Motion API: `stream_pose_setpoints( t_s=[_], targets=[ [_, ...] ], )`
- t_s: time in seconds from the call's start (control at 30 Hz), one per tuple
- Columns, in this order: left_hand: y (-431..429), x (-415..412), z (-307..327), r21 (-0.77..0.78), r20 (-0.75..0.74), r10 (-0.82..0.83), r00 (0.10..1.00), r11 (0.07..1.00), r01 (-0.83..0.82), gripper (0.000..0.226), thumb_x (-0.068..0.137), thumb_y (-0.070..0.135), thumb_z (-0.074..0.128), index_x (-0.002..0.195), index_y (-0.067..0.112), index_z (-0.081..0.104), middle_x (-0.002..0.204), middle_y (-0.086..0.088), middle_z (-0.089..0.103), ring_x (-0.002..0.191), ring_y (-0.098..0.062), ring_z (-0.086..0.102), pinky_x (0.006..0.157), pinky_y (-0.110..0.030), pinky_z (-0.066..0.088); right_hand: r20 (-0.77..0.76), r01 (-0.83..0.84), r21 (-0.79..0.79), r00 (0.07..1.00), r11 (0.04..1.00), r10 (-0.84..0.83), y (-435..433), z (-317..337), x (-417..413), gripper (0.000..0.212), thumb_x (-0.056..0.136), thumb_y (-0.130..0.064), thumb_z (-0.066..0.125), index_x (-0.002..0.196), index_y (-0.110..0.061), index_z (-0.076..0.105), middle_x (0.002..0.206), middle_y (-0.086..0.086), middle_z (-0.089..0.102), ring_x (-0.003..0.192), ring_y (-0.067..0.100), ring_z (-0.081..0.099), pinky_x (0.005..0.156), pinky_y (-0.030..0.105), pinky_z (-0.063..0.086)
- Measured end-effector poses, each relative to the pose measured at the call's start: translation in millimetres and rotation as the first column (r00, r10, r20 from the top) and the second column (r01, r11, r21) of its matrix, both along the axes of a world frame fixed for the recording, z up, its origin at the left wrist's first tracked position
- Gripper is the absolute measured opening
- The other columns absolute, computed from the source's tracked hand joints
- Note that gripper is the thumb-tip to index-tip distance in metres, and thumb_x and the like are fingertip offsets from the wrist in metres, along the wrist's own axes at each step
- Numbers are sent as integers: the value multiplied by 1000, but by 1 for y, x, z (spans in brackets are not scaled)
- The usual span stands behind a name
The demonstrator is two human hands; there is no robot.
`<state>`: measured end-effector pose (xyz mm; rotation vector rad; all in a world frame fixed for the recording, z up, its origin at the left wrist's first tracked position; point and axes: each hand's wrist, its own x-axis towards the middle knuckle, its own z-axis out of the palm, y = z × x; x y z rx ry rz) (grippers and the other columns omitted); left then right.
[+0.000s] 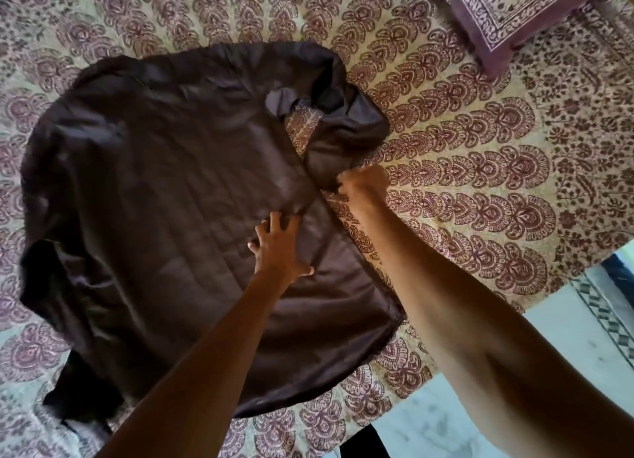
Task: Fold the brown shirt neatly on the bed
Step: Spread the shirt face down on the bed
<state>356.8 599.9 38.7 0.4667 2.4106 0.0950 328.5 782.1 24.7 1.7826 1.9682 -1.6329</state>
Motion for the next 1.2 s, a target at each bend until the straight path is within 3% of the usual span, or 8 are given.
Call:
stream_pose_setpoints(
  t_s=[0.1,0.17,0.27,0.37,0.53,0.77,1.0,1.2],
  targets=[
    [6,-6,0,-49,23,11,1000,999,-10,118,48,44,91,145,34,24,148,-7,14,131,-41,24,95,-68,41,-330,324,71,900,943,-284,31,21,4,10,87,-11,68,95,-4,65,80,6,70,52,2,61,42,15,45],
    [10,-7,-1,-64,25,22,999,998,-20,121,47,44,92,145,35,23,148,-7,13,131,-42,24,94,-68,41,-309,360,188,905,914,-293,47,23,23,21,91,-21,65,107,-8,59,97,5,69,67,9,62,53,20,52],
    [12,-7,-2,-66,24,43,999,997,-41,121,45,43,93,145,35,24,147,-6,13,130,-43,23,94,-70,40,60,-75,289,996,954,60,48,6,75,22,95,-22,58,112,-9,62,109,7,70,67,6,59,52,19,49],
    [9,-4,-3,-40,10,55,998,998,-55,120,44,43,93,144,35,25,147,-6,14,130,-43,23,95,-71,38,288,-517,218,844,828,452,24,0,135,23,93,-33,61,108,-16,66,102,-1,73,61,3,62,50,28,54],
    [-2,7,-9,13,-81,32,996,999,-31,116,46,49,90,142,33,27,150,-4,15,134,-40,24,100,-67,37,423,-750,148,637,645,644,-10,9,197,22,84,-44,69,82,-24,60,77,-13,65,59,7,60,56,28,52],
    [-21,65,-9,149,-208,68,976,988,-38,69,75,33,75,135,22,42,141,-8,34,125,-35,41,97,-50,43,450,-773,184,615,607,647,-6,16,233,8,92,-25,65,94,-17,63,82,-4,68,57,9,58,44,20,37],
    [-76,161,-6,267,-105,-3,994,963,31,40,82,17,64,121,19,58,124,-9,51,110,-30,53,90,-42,47,500,-769,454,638,451,586,-20,19,246,29,85,-18,70,108,-9,55,101,8,64,86,23,60,75,35,50],
    [-155,181,9,377,-335,306,891,910,-170,27,84,8,60,106,22,65,110,-4,57,98,-26,53,83,-37,38,316,-770,479,598,421,736,-82,34,239,19,78,-7,69,89,-22,62,90,0,66,88,20,61,75,33,50]
  ],
)
